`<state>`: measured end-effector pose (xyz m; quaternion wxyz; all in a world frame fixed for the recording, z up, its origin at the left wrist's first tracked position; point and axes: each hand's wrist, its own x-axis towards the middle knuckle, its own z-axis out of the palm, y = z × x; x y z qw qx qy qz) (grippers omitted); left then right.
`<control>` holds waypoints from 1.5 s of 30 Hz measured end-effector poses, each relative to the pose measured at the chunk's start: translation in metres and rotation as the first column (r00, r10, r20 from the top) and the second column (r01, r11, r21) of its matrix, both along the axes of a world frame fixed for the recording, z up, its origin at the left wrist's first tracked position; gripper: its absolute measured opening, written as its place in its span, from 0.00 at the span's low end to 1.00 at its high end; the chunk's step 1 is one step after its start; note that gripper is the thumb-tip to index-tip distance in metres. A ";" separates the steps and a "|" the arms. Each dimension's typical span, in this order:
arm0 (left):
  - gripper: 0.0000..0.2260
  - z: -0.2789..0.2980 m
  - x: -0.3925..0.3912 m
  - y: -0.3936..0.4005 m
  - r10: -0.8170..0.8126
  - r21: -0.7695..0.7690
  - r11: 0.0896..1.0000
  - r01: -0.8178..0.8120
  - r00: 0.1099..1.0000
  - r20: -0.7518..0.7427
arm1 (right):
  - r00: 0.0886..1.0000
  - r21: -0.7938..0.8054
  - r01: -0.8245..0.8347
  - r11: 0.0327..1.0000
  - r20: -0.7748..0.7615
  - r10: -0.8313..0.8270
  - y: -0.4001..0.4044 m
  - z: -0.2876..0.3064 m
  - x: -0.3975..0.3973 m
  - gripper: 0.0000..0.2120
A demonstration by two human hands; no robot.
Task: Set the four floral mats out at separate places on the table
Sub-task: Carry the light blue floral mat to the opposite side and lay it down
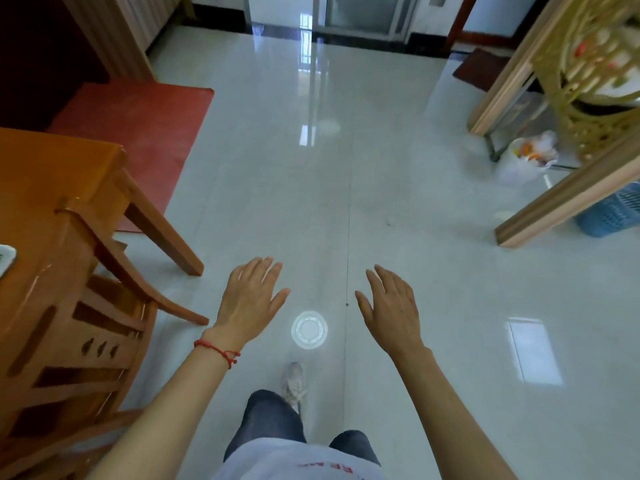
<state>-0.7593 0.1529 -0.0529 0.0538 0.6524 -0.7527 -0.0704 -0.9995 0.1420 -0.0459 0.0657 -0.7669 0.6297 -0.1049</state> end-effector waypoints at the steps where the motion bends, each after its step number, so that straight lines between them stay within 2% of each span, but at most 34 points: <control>1: 0.32 0.001 0.005 -0.015 -0.003 -0.008 1.000 0.003 1.000 0.000 | 1.000 -0.005 0.000 1.000 -0.002 0.000 -0.013 0.002 0.005 0.32; 14: 0.32 0.005 0.045 -0.178 0.075 -0.023 0.997 -0.075 0.997 -0.001 | 0.996 -0.081 -0.092 0.992 -0.011 0.091 -0.198 0.006 0.044 0.30; 21: 0.31 0.017 0.065 -0.288 0.198 -0.051 0.979 -0.197 0.980 0.011 | 0.972 -0.151 -0.229 0.962 0.006 0.233 -0.337 0.014 0.073 0.29; 28: 0.31 0.026 0.096 -0.359 0.315 -0.069 0.946 -0.315 0.949 -0.011 | 0.933 -0.191 -0.354 0.915 -0.003 0.360 -0.440 0.022 0.112 0.27; 34: 0.31 0.023 0.151 -0.417 0.365 -0.051 0.930 -0.365 0.931 -0.010 | 0.901 -0.161 -0.429 0.889 -0.007 0.433 -0.515 0.016 0.174 0.28; 42: 0.32 0.029 0.269 -0.504 0.469 -0.056 0.882 -0.467 0.883 0.017 | 0.855 -0.169 -0.512 0.842 -0.008 0.519 -0.623 0.023 0.302 0.28; 45: 0.28 0.032 0.311 -0.528 0.523 -0.069 0.850 -0.522 0.852 0.005 | 0.839 -0.185 -0.537 0.823 -0.015 0.543 -0.656 0.026 0.350 0.28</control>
